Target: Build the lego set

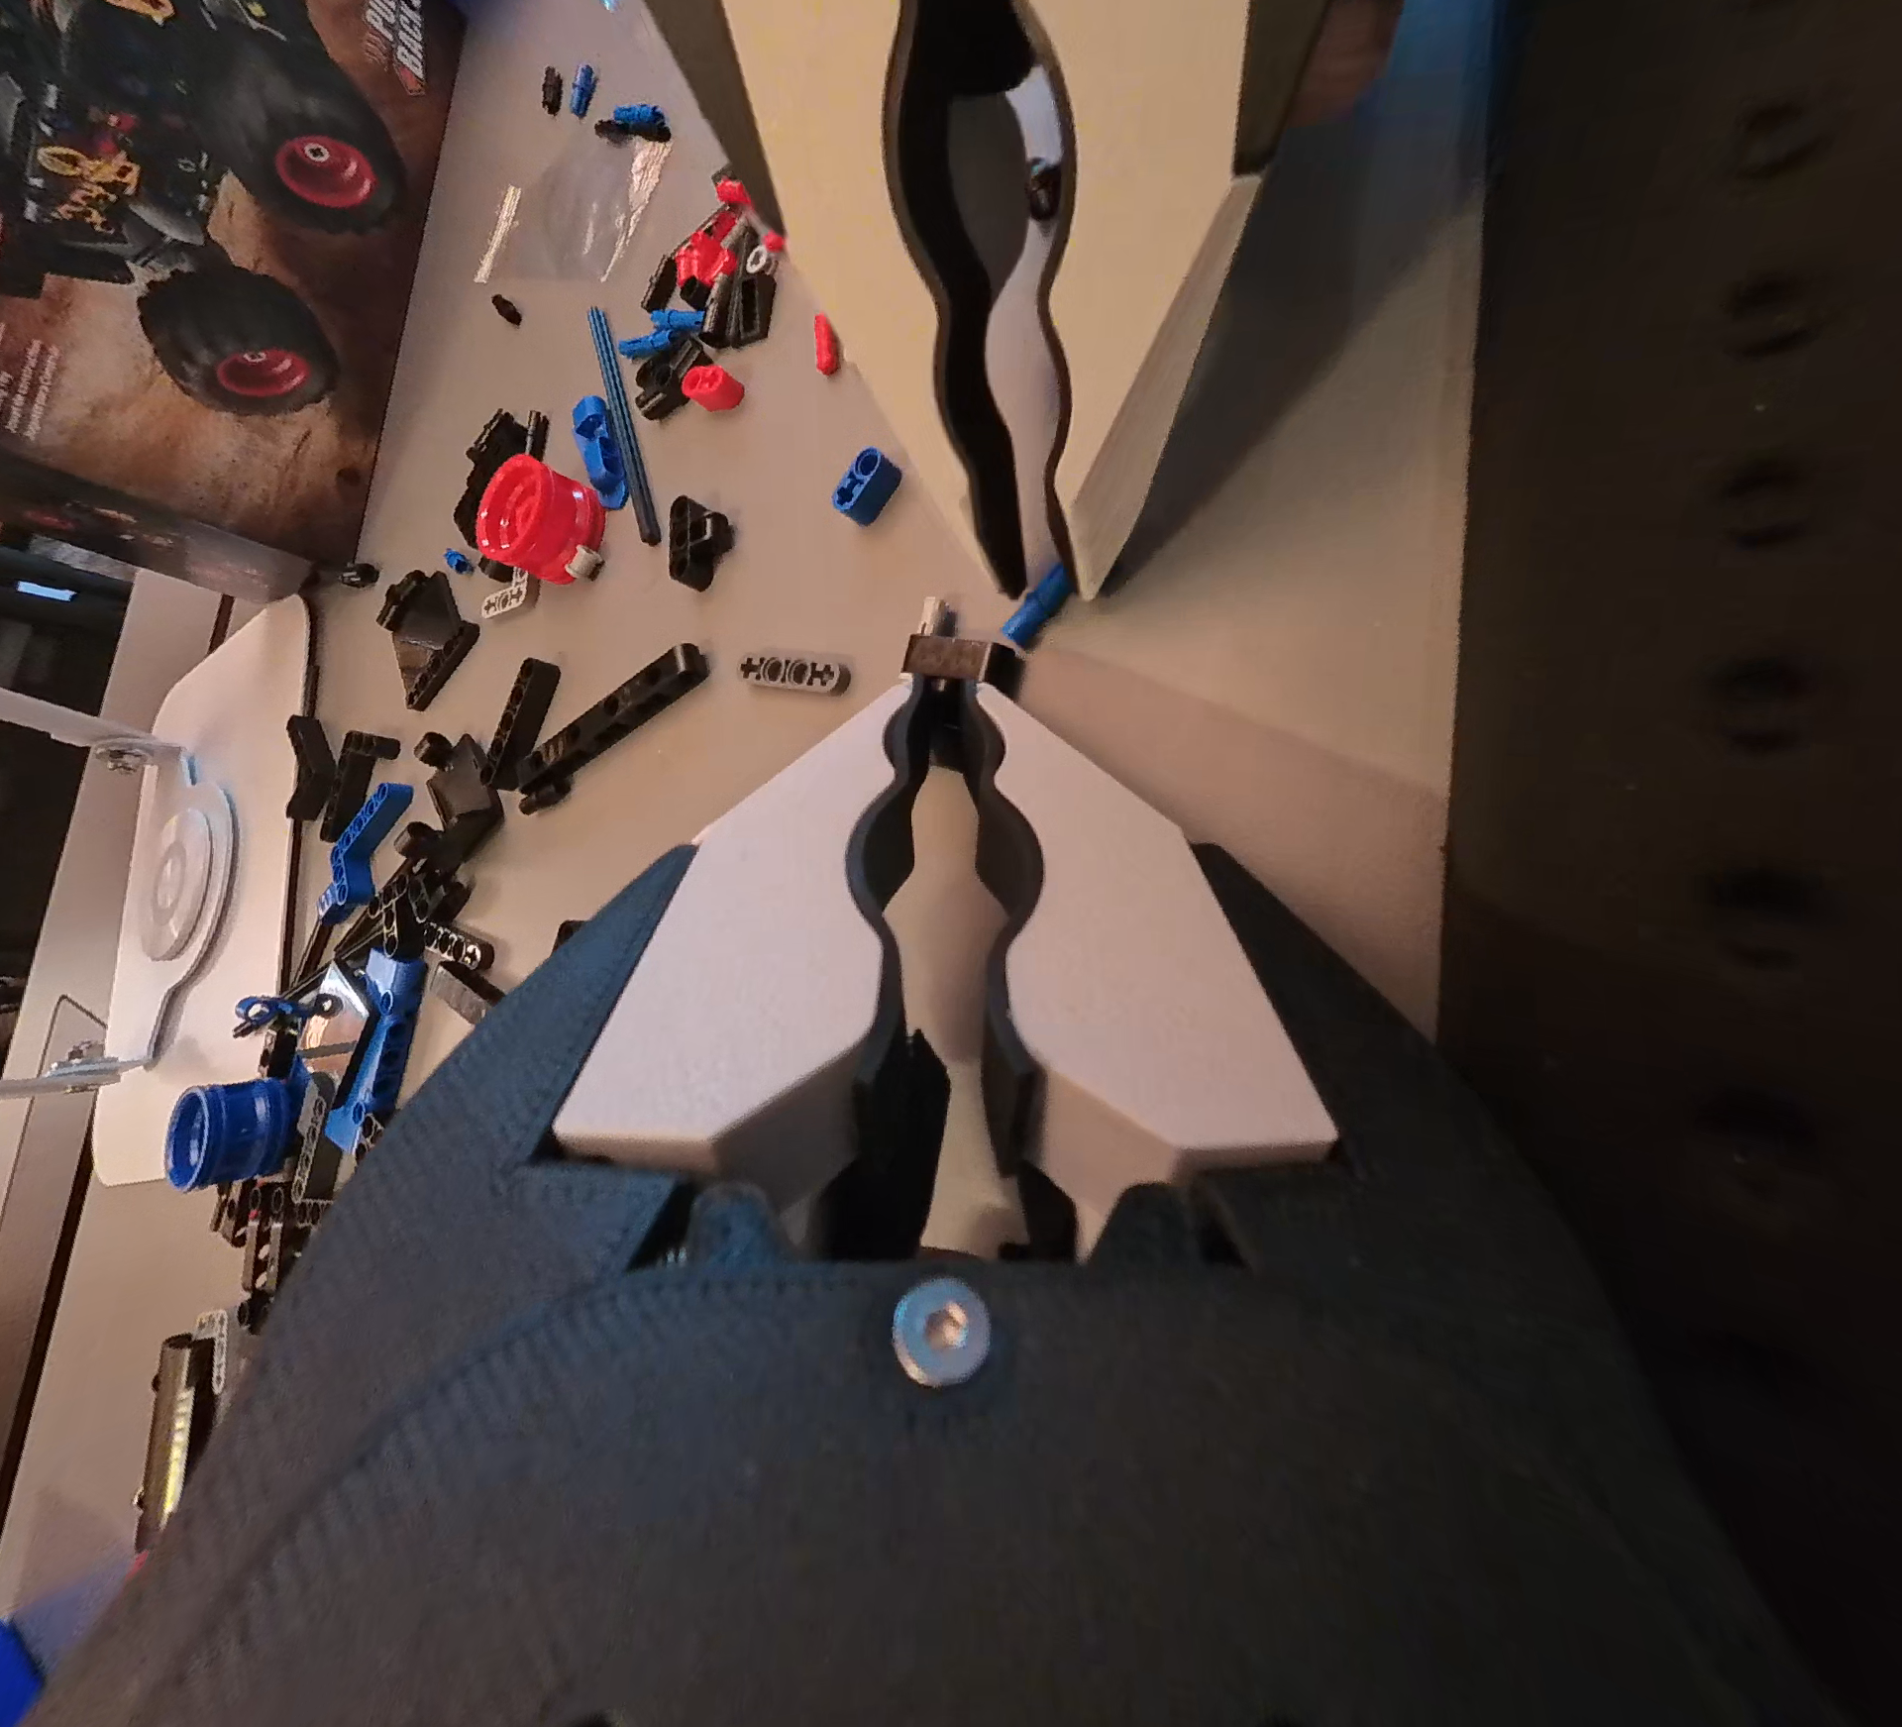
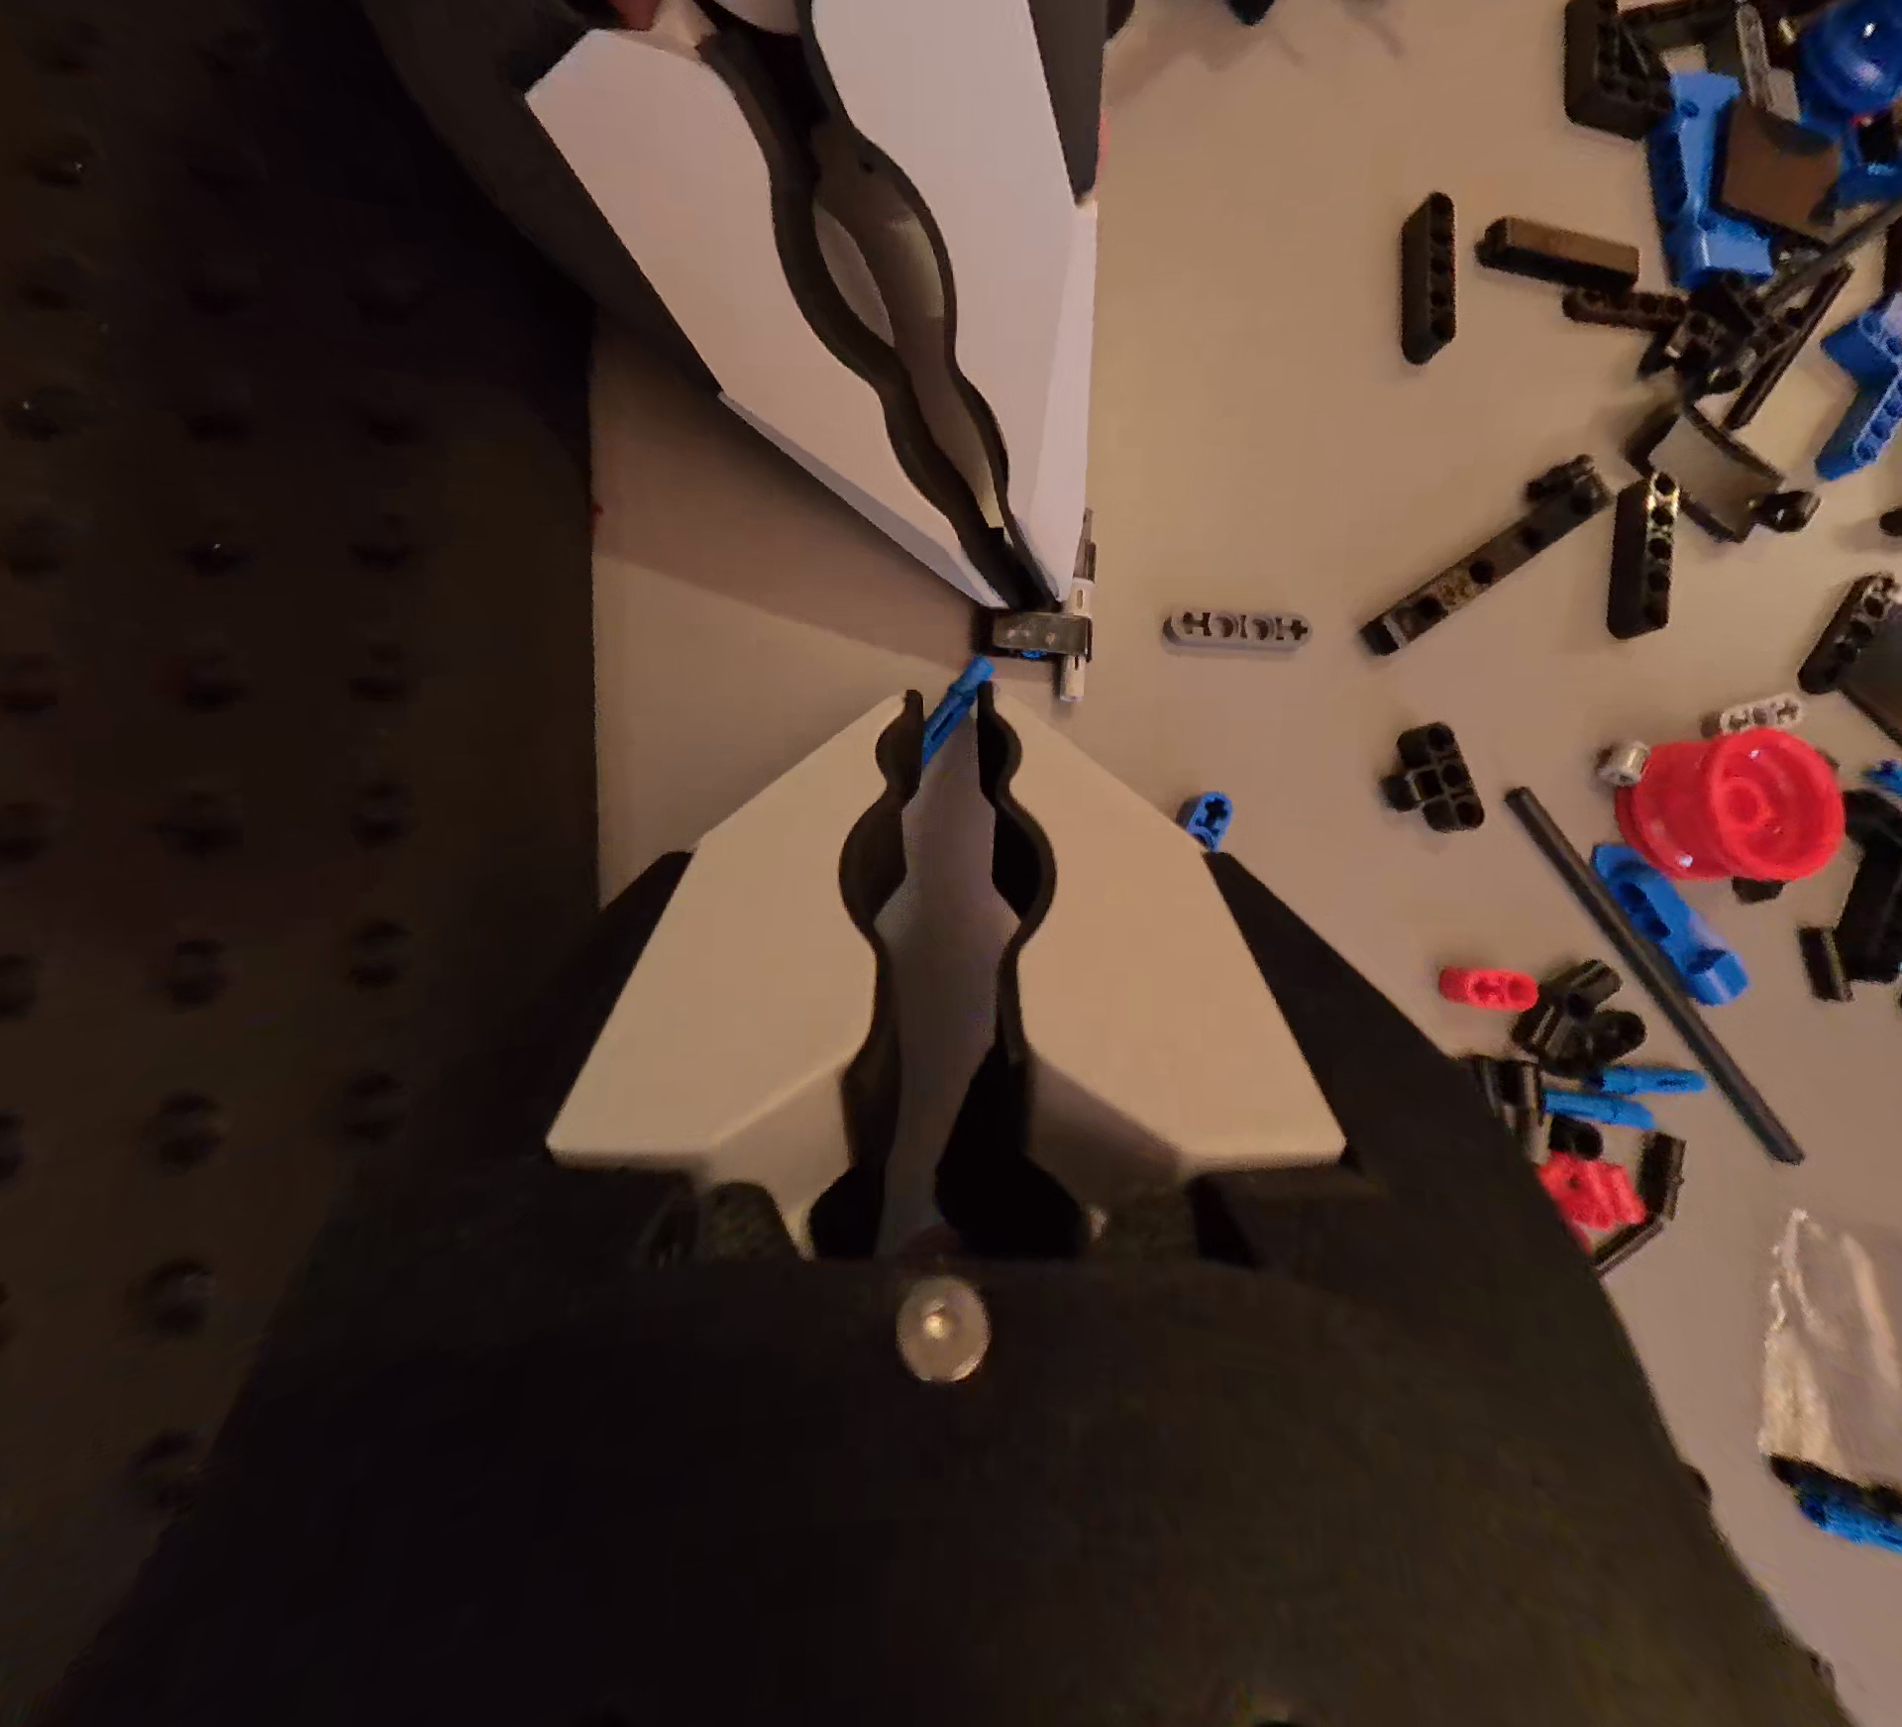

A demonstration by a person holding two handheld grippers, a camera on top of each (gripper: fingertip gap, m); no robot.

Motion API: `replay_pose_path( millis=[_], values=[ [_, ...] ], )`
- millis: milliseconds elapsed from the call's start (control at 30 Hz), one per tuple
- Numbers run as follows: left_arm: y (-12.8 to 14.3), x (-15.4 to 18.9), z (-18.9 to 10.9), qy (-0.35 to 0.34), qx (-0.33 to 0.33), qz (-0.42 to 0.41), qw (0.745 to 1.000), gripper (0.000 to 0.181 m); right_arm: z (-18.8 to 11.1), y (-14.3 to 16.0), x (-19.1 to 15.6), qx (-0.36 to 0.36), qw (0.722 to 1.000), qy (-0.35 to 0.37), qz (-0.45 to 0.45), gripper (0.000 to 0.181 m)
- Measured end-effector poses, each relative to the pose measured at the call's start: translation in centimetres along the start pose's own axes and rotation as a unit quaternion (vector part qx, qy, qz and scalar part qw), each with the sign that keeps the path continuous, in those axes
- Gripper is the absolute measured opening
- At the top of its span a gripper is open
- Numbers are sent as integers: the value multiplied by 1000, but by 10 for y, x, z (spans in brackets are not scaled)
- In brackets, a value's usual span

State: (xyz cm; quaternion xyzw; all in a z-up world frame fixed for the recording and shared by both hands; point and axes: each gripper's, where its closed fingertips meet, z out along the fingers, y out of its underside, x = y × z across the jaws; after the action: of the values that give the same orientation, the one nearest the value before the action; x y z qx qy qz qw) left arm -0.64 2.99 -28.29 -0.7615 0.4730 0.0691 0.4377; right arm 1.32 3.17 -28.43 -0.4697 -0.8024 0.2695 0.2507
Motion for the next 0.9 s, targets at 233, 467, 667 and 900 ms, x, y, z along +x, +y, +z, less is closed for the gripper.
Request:
replay_pose_path(
  millis=[233,467,667,900],
  values=[
    [4,4,-9,1,-2,-1,1000,3,0,2,0,-10,999,13,36,4],
    [5,5,-12,1,-1,0,1000,3,1,3,4,-4,999,7,52,1],
    [6,6,-13,1,-1,2,1000,3,0,5,10,0,998,21,63,1],
    [7,6,-13,-15,-6,14,1000,3,0,4,8,6,998,34,62,1]
  ],
)
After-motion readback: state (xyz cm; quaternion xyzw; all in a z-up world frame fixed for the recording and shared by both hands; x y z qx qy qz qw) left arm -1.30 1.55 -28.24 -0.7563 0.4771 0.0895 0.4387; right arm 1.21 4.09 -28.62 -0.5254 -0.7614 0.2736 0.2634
